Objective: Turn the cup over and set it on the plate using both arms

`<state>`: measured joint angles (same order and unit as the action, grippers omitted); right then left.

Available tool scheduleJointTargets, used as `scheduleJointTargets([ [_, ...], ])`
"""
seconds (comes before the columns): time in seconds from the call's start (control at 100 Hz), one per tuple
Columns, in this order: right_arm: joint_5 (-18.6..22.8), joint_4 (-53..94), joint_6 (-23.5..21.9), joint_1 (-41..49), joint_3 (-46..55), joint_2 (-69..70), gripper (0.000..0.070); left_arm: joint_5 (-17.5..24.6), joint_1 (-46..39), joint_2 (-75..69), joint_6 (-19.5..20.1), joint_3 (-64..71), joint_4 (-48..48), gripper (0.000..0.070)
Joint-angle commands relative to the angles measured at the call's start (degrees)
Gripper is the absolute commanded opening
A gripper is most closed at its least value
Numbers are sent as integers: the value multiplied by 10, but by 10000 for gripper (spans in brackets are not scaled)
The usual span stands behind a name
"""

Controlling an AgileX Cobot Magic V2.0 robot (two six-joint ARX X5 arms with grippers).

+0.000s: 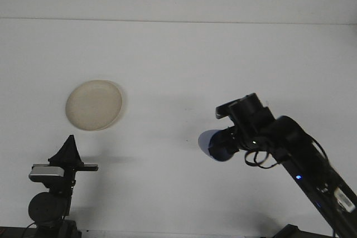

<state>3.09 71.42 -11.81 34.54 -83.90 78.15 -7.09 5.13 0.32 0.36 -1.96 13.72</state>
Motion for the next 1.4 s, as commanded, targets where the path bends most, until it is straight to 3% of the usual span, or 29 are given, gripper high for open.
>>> scheduleJointTargets([
  [0.0,-1,19,27,19,-34,54,0,2,0,0,3,11,10,12],
  [0.3,-2,67,64,67,-85,207,0,2,0,0,3,11,10,12],
  [1.06,-3,44,82,83,-83,282,20,2,0,0,3,11,10,12],
  [1.11,-1,43,82,84,-83,282,89,2,0,0,3,11,10,12],
  [1.24,-1,43,82,83,-83,282,373,2,0,0,3,11,10,12],
  [1.3,-1,44,82,83,-84,282,428,2,0,0,3,11,10,12],
  [1.39,-1,47,82,83,-85,279,446,2,0,0,3,11,10,12],
])
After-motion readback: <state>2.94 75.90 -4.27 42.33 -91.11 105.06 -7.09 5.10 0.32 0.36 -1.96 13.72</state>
